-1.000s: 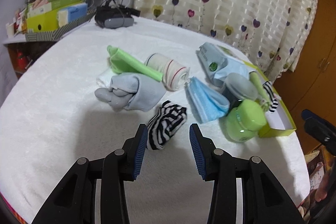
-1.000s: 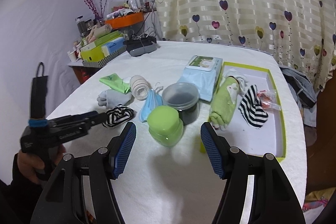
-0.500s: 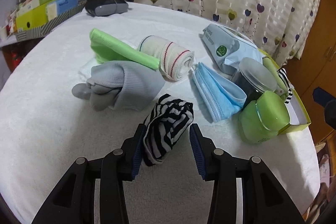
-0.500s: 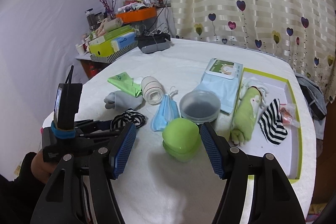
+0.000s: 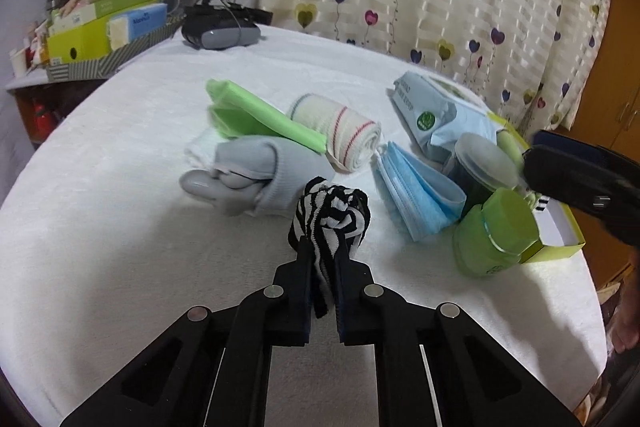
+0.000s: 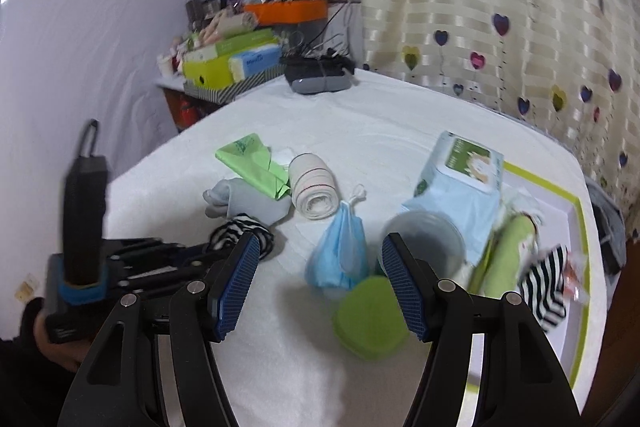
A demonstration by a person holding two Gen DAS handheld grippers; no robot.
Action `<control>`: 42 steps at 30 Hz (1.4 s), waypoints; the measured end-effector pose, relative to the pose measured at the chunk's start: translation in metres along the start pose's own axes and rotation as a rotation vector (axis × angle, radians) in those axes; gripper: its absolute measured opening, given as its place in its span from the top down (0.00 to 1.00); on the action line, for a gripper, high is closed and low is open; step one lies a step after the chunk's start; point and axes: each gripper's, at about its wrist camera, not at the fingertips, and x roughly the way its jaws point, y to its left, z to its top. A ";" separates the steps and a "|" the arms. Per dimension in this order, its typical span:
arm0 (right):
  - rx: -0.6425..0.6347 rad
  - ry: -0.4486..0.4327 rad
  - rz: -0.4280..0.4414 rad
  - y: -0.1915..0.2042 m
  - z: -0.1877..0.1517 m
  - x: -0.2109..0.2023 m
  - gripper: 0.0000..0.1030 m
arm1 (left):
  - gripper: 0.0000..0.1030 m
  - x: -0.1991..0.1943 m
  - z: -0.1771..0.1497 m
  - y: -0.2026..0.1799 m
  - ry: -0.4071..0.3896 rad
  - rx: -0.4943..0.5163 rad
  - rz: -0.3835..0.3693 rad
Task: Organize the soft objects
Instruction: 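Grasp the blue face mask with the right tool while the left tool holds the striped sock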
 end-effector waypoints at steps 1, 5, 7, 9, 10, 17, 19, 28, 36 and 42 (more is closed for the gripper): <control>-0.024 0.014 0.001 0.003 0.003 0.005 0.37 | 0.92 -0.002 0.000 0.002 -0.006 -0.004 -0.001; -0.106 0.081 -0.019 0.013 0.016 0.024 0.37 | 0.92 -0.011 0.000 0.012 -0.031 -0.026 -0.004; -0.151 0.121 -0.032 0.019 0.021 0.036 0.37 | 0.92 -0.014 -0.001 0.017 -0.039 -0.037 -0.006; -0.183 0.166 -0.049 0.022 0.024 0.048 0.37 | 0.92 -0.017 -0.001 0.022 -0.047 -0.045 -0.006; -0.205 0.195 -0.058 0.023 0.026 0.056 0.37 | 0.92 -0.018 -0.001 0.024 -0.050 -0.049 -0.007; -0.356 0.407 -0.116 0.024 0.033 0.103 0.37 | 0.92 -0.023 -0.001 0.037 -0.067 -0.078 -0.011; -0.393 0.465 -0.138 0.023 0.036 0.116 0.37 | 0.92 -0.023 -0.001 0.040 -0.068 -0.082 -0.016; -0.453 0.619 -0.139 0.019 0.025 0.147 0.67 | 0.92 -0.024 0.000 0.045 -0.074 -0.093 -0.023; -0.476 0.543 -0.144 0.026 0.021 0.124 0.88 | 0.92 -0.028 0.000 0.043 -0.082 -0.097 -0.021; -0.408 0.380 -0.076 0.034 0.027 0.074 0.89 | 0.92 -0.038 0.000 0.035 -0.106 -0.091 -0.022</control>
